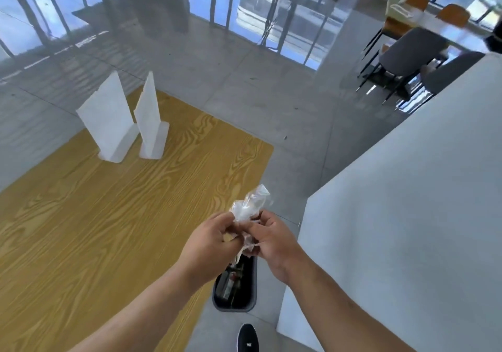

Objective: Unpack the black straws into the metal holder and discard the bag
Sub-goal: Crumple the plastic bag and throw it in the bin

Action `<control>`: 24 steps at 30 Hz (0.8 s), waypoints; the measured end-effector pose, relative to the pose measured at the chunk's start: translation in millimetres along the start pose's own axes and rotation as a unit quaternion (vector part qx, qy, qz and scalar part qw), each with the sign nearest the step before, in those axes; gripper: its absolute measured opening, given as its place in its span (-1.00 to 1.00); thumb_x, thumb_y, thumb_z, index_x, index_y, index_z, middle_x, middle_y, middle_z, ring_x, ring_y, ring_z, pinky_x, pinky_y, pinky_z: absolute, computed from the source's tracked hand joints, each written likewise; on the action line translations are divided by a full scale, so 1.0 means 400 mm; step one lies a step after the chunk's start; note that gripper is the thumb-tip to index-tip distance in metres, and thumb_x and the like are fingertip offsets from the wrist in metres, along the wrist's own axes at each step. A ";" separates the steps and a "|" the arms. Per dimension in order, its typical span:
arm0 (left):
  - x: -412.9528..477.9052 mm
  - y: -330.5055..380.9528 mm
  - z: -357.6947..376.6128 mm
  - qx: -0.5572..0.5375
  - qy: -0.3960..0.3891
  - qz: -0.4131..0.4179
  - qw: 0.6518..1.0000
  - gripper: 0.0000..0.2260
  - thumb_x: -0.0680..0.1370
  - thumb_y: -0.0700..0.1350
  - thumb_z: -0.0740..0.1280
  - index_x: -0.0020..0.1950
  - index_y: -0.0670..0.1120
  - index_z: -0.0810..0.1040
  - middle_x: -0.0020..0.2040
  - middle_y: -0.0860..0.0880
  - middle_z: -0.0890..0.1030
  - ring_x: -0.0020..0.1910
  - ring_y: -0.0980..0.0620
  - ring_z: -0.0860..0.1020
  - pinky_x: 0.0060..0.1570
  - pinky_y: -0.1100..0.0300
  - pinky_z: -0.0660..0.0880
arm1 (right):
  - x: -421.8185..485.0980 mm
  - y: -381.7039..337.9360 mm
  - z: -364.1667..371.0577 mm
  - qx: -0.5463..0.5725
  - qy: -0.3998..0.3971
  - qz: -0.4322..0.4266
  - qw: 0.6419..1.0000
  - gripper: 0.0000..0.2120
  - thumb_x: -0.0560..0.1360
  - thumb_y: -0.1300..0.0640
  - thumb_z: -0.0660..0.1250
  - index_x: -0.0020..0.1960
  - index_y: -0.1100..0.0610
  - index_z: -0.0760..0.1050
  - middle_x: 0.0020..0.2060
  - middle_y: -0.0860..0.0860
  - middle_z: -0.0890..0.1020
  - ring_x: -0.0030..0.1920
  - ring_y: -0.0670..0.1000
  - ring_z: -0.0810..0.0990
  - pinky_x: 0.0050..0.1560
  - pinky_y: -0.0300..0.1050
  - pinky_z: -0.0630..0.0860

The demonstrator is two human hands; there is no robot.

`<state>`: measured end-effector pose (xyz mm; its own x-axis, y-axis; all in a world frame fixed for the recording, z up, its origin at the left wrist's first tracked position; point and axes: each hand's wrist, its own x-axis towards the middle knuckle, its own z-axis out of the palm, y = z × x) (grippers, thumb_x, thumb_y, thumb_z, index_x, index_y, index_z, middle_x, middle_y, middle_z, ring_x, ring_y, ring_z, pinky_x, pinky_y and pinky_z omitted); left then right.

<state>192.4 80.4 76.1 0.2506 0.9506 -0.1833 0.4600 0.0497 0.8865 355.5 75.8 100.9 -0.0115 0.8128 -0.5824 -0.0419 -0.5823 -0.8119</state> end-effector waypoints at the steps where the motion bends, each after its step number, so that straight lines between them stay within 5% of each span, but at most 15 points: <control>1: 0.001 -0.006 0.010 0.010 -0.006 0.005 1.000 -0.95 0.45 -0.01 0.42 -0.15 0.11 0.57 -0.05 0.17 0.60 -0.05 0.13 0.60 -0.09 0.09 0.57 | 0.011 0.012 -0.012 0.002 0.011 0.002 1.000 -0.90 0.60 0.17 0.47 0.05 0.17 0.59 -0.13 0.10 0.71 -0.19 0.06 0.62 -0.13 0.00 0.55; 7: 0.019 -0.067 0.090 0.114 -0.038 0.015 0.993 -0.84 0.52 -0.02 0.43 0.08 0.17 0.58 0.09 0.20 0.60 -0.03 0.14 0.57 -0.06 0.15 0.51 | 0.099 0.115 -0.069 -0.058 0.055 0.007 0.997 -0.96 0.59 0.28 0.41 0.02 0.22 0.64 -0.15 0.22 0.69 -0.20 0.10 0.59 -0.21 -0.01 0.56; 11: 0.029 -0.137 0.151 0.197 -0.087 0.025 0.976 -0.58 0.55 0.12 0.40 0.40 0.14 0.45 0.29 0.14 0.54 0.26 0.04 0.51 0.19 0.19 0.42 | 0.153 0.207 -0.108 -0.087 0.121 0.005 0.989 -0.97 0.58 0.25 0.45 0.01 0.19 0.63 -0.06 0.31 0.72 -0.20 0.14 0.65 -0.12 0.19 0.65; 16: 0.075 -0.276 0.187 0.311 -0.082 -0.052 0.945 -0.35 0.58 0.32 0.27 0.60 0.10 0.25 0.67 0.00 0.24 0.65 -0.09 0.18 0.62 -0.15 0.14 | 0.204 0.291 -0.191 -0.092 0.170 0.037 0.980 -0.97 0.59 0.23 0.43 0.00 0.18 0.60 -0.21 0.09 0.68 -0.30 0.01 0.60 -0.21 0.01 0.64; 20: 0.117 -0.380 0.198 0.418 -0.033 -0.059 0.906 -0.20 0.57 0.49 0.04 0.72 0.17 -0.05 0.75 0.00 -0.15 0.71 -0.05 -0.26 0.57 -0.42 -0.28 | 0.243 0.351 -0.249 -0.098 0.170 0.070 0.978 -0.90 0.61 0.24 0.41 0.10 0.25 0.58 -0.14 0.11 0.66 -0.22 0.04 0.60 -0.21 -0.05 0.63; 24: 0.180 -0.407 0.224 0.456 0.024 -0.049 0.889 -0.14 0.50 0.60 -0.07 0.71 0.23 -0.09 0.75 0.03 -0.11 0.72 -0.08 -0.23 0.55 -0.49 -0.22 | 0.296 0.431 -0.279 -0.113 0.155 0.103 0.976 -0.83 0.62 0.24 0.41 0.17 0.29 0.56 -0.07 0.21 0.65 -0.18 0.06 0.59 -0.31 -0.16 0.60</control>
<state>212.0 113.1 -119.3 0.1445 0.9683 -0.2036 0.9818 -0.1147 0.1512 458.5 69.9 -112.6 0.3071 0.6553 -0.6902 0.1505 -0.7495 -0.6446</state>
